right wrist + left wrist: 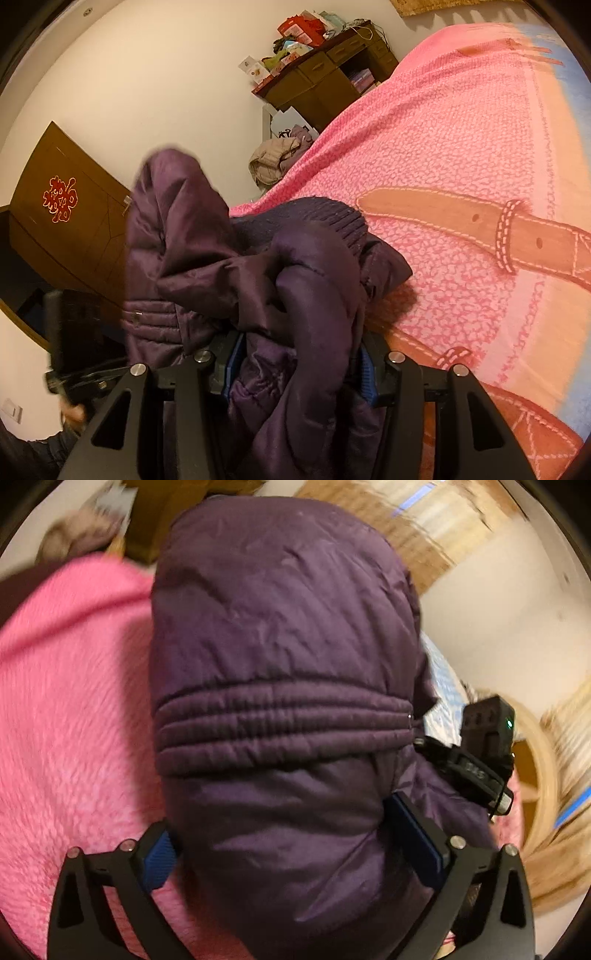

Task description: Fold large clothes

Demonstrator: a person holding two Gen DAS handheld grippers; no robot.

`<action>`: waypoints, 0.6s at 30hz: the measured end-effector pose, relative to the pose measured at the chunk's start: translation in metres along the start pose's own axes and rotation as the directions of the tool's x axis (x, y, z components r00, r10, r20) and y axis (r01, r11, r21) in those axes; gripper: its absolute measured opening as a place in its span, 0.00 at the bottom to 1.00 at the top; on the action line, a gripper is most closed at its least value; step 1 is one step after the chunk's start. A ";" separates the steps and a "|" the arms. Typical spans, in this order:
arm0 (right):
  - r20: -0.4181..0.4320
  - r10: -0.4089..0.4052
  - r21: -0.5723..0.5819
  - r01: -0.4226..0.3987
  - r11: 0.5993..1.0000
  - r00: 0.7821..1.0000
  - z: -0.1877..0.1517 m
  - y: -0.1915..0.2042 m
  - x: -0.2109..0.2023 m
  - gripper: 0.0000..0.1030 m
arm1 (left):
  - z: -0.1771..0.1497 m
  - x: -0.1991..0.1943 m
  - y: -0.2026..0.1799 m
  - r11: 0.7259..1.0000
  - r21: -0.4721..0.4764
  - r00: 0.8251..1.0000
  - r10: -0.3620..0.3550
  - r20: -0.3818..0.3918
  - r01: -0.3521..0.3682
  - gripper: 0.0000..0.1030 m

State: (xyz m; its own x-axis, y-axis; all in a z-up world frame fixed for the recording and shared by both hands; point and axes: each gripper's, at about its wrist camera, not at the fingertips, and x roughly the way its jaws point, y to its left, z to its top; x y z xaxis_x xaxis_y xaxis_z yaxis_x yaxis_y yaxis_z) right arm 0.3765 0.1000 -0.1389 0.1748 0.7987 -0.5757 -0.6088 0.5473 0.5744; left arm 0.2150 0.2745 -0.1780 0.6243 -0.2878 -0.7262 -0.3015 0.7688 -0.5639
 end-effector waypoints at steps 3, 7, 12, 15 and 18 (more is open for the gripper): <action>-0.016 -0.061 -0.041 0.060 0.997 0.998 0.007 0.003 0.010 0.56 | -0.005 0.004 0.009 1.000 0.001 1.000 -0.020 0.015 0.020 1.00; -0.015 -0.059 -0.018 0.059 0.998 0.998 0.004 0.001 0.011 0.60 | -0.010 0.007 -0.008 0.997 0.070 0.997 0.028 0.072 -0.033 1.00; 0.030 -0.047 -0.012 0.047 0.999 0.998 0.002 0.015 -0.024 0.69 | -0.032 -0.028 -0.061 0.894 0.235 0.904 0.308 0.298 -0.382 1.00; 0.091 -0.110 -0.063 0.116 0.991 0.990 -0.003 0.036 -0.046 0.72 | -0.054 -0.039 -0.096 0.759 0.336 0.803 0.389 0.452 -0.557 1.00; 0.173 -0.136 -0.098 0.154 0.983 0.976 -0.006 0.055 -0.073 0.72 | -0.059 -0.034 -0.105 0.738 0.357 0.794 0.390 0.466 -0.572 1.00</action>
State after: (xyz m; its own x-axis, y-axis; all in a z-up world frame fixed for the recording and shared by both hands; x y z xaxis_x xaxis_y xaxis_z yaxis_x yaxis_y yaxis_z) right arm 0.3257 0.0706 -0.0691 0.3868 0.7480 -0.5393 -0.6472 0.6368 0.4191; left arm 0.1825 0.1703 -0.1172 0.7140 0.3377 -0.6134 -0.3229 0.9361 0.1395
